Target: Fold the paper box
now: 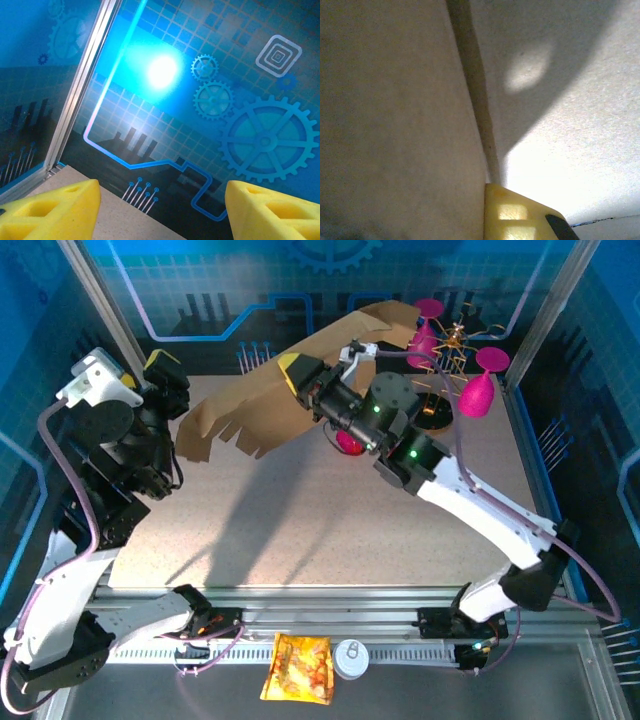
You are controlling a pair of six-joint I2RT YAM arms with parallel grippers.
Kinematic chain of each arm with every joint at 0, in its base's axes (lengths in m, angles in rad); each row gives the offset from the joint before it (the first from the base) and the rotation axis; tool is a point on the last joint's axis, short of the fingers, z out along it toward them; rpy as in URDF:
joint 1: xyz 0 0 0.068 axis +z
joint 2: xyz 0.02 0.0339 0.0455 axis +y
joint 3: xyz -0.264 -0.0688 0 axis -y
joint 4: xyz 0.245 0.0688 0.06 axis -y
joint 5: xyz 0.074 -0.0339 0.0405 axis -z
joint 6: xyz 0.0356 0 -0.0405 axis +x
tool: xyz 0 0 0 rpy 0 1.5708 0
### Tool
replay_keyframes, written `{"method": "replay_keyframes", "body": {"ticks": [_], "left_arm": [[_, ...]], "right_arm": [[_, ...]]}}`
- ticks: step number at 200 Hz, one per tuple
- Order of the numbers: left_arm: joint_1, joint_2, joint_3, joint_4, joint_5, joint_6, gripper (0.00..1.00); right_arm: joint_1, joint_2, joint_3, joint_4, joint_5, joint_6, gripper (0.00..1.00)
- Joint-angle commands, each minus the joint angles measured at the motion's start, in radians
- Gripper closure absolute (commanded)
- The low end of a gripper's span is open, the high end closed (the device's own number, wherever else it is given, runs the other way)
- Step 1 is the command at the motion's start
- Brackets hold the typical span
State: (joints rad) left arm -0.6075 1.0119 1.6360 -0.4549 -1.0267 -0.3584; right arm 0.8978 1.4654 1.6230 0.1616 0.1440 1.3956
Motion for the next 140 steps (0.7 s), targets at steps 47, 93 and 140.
{"method": "replay_keyframes", "body": {"ticks": [47, 93, 140], "left_arm": [[-0.012, -0.01, 0.023, 0.065, -0.045, 0.089, 0.32], [-0.012, 0.011, 0.066, 0.063, -0.027, 0.145, 0.32], [-0.012, 0.088, 0.128, -0.193, 0.119, 0.0, 0.33]], "right_arm": [[0.144, -0.118, 0.115, -0.461, 0.421, 0.091, 1.0], [0.073, -0.082, 0.174, -0.715, 0.429, 0.362, 1.0], [-0.095, 0.066, 0.083, -0.495, 0.263, 0.524, 1.0]]}}
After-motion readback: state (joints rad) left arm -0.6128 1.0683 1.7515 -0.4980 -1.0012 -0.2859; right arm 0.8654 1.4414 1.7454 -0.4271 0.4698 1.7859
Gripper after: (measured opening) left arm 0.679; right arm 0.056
